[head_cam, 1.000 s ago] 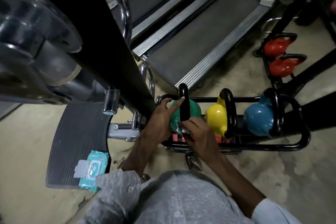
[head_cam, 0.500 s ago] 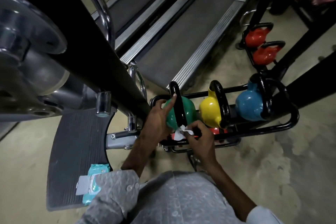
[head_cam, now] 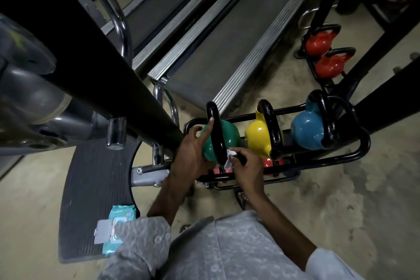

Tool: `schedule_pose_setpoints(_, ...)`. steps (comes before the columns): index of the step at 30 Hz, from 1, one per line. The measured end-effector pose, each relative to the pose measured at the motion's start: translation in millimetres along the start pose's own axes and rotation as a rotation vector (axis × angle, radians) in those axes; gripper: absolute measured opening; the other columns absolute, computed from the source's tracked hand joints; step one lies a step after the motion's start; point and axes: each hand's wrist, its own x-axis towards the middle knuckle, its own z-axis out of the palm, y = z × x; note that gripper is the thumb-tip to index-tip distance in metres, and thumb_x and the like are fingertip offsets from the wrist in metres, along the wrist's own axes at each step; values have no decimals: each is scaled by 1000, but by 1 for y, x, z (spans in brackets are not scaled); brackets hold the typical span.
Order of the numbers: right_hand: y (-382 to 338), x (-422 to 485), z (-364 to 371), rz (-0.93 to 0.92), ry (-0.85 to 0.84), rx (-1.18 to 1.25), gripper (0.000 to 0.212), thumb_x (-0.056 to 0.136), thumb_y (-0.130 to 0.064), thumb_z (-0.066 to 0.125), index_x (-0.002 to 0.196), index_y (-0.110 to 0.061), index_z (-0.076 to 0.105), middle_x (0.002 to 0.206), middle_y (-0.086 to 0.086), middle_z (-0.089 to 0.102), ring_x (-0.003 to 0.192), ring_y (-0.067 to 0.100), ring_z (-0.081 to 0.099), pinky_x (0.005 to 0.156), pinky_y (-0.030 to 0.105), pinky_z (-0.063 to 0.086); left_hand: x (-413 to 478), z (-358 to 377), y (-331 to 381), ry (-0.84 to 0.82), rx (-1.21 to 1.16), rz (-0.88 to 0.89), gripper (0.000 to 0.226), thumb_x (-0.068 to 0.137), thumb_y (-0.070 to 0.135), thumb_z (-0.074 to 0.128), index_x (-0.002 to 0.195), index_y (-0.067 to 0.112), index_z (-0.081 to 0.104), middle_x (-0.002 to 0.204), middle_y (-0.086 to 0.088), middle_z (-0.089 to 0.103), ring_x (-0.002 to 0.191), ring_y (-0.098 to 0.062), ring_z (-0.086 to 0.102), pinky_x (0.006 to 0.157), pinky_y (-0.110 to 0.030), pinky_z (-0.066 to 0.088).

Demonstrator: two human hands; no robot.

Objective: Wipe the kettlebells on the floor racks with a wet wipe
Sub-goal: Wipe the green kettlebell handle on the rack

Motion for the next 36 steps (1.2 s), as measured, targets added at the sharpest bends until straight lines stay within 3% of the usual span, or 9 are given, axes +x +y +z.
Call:
schedule_pose_setpoints(3,-2,9,2,-58,-45,-90,20,90,0,65,106,-6,75,100,6,72,95,15,65,78,6,43,0,1,4,13,21,-24,126,59,31,95,160,31,22,145,-13,44,120,-30,57,94,-30,48)
schedule_pose_setpoints(8,-6,10,3,13,-54,-88,20,94,-9,64,111,-11,76,105,4,74,100,16,68,89,30,53,0,3,3,21,-18,-41,123,59,31,95,160,30,24,144,-13,45,121,-30,56,95,-34,50)
schedule_pose_setpoints(13,-36,37,11,35,-30,20,19,95,-11,65,109,-10,78,100,-8,74,95,4,66,77,7,47,1,2,3,13,-33,-57,125,60,29,95,160,29,20,145,-11,44,123,-29,55,93,-30,49)
schedule_pose_setpoints(20,-73,104,32,-44,46,4,13,90,-19,71,90,-7,78,78,-1,72,73,8,65,68,23,49,-3,5,2,-18,-84,-109,124,64,35,91,160,39,14,154,-8,33,132,-29,48,96,-44,54)
schedule_pose_setpoints(24,-68,146,46,145,0,1,18,89,-19,73,90,-1,79,83,10,76,75,12,65,71,27,49,-3,6,2,-25,-110,-139,126,63,33,92,159,45,12,155,-5,31,132,-26,48,100,-43,53)
schedule_pose_setpoints(27,-60,158,50,243,-64,9,26,90,-23,74,82,1,79,68,13,69,69,9,58,66,28,41,-2,6,2,-27,-111,-146,128,62,36,92,158,49,9,154,-4,31,131,-25,49,99,-45,53)
schedule_pose_setpoints(30,-54,154,49,256,-56,27,31,89,-25,75,66,-5,73,54,7,57,55,6,48,60,28,37,-2,7,0,-34,-105,-154,129,62,37,92,157,52,6,154,-2,30,132,-24,48,100,-46,53)
schedule_pose_setpoints(33,-46,148,50,320,-43,54,42,85,-31,77,51,-10,67,51,5,55,51,12,51,54,38,48,-2,8,0,-37,-97,-158,129,63,37,92,157,52,5,155,-2,30,132,-24,48,99,-47,54)
schedule_pose_setpoints(36,-44,145,51,453,-37,149,49,82,-31,81,44,-17,54,53,3,50,51,15,47,55,34,45,-2,7,0,-30,-110,-147,128,63,35,92,158,50,7,154,-2,32,132,-23,48,98,-46,54)
